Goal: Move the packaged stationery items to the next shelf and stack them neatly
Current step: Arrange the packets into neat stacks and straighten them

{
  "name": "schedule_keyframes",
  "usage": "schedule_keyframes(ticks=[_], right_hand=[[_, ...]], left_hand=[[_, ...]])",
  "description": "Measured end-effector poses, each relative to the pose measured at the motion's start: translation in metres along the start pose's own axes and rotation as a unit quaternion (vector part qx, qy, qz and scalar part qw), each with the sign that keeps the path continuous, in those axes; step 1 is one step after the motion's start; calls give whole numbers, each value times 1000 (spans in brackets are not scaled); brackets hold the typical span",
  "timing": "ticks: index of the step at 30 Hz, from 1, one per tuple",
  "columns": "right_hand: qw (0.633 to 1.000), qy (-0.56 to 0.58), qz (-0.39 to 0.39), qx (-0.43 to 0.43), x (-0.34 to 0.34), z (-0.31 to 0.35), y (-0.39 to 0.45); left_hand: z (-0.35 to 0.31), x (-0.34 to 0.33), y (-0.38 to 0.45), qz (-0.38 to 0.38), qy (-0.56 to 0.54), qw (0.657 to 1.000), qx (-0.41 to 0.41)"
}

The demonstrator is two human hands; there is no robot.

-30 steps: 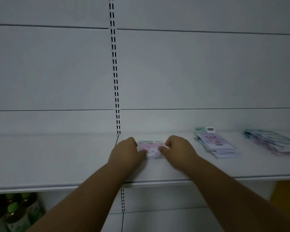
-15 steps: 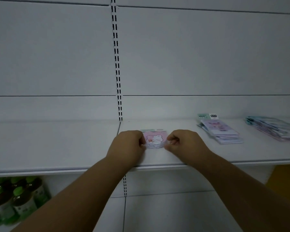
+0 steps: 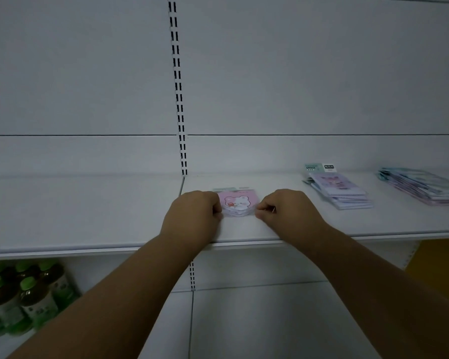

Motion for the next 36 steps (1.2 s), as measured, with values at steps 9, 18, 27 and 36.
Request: schedule_keyframes(ticks=[9, 18, 27, 36], right_hand=[[1000, 15, -4, -20, -2, -3, 3], [996, 37, -60, -47, 33, -27, 1], [988, 31, -66, -133, 89, -140, 16], [975, 87, 78, -190, 58, -213, 26]], left_hand=[[-5, 0, -2, 4, 8, 1000, -11], [-30, 9, 6, 4, -12, 999, -50], [-135, -48, 56, 47, -118, 992, -15], [-199, -138, 107, 118, -113, 975, 148]])
Point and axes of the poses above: each hand's wrist, its own y-axis towards the middle knuckle, its own x-axis out of the back of the hand, z = x × y, the point moved 3 cm from there along y, towards the middle knuckle, and after that the axes turned 9 degrees about -y, right-handed, at the moved point
